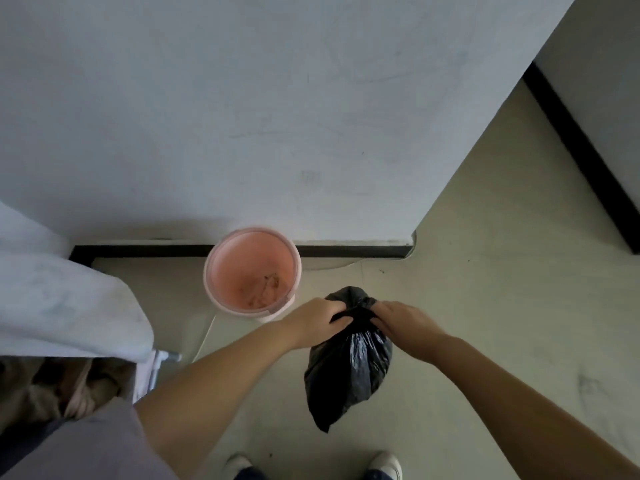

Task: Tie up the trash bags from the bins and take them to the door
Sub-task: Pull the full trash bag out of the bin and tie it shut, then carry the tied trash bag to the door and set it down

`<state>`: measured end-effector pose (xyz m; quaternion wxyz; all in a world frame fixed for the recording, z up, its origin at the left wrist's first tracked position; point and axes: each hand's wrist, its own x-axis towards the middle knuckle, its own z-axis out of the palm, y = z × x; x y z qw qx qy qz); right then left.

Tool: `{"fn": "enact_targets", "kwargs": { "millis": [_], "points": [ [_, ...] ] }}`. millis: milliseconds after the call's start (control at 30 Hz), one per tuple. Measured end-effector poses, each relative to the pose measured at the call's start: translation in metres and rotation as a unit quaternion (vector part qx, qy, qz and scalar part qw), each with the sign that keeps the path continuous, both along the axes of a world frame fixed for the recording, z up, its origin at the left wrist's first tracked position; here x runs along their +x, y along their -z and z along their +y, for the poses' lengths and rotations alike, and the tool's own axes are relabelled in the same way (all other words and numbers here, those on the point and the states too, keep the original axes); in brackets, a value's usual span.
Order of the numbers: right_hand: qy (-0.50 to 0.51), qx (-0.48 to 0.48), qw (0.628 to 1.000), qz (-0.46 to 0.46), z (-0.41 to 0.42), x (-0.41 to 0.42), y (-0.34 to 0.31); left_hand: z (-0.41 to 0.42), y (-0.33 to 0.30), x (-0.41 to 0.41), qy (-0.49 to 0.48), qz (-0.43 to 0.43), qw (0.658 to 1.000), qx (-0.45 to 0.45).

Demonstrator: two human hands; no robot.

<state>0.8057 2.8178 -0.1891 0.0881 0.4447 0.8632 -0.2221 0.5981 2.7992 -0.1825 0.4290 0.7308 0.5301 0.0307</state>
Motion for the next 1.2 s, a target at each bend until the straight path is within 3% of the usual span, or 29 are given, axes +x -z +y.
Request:
{"fn": "enact_targets", "kwargs": {
  "millis": [300, 433, 633, 967, 1200],
  "points": [
    [-0.036, 0.028, 0.999, -0.016, -0.03, -0.024, -0.167, -0.035, -0.161, -0.016, 0.02, 0.065, 0.997, 0.024],
    [-0.073, 0.041, 0.996, 0.009, -0.029, -0.046, -0.205, -0.053, -0.195, -0.041, -0.04, 0.086, 0.995, 0.008],
    [-0.226, 0.075, 0.971, 0.031, -0.033, -0.072, -0.239, -0.109, -0.237, -0.044, -0.196, 0.118, 0.973, 0.031],
    [-0.453, 0.043, 0.891, -0.002, -0.13, -0.122, -0.288, -0.285, -0.277, -0.016, -0.446, 0.167, 0.879, 0.039],
    [-0.653, 0.067, 0.753, 0.03, -0.275, -0.154, -0.291, -0.455, -0.286, 0.04, -0.633, 0.163, 0.756, 0.017]
  ]
}}
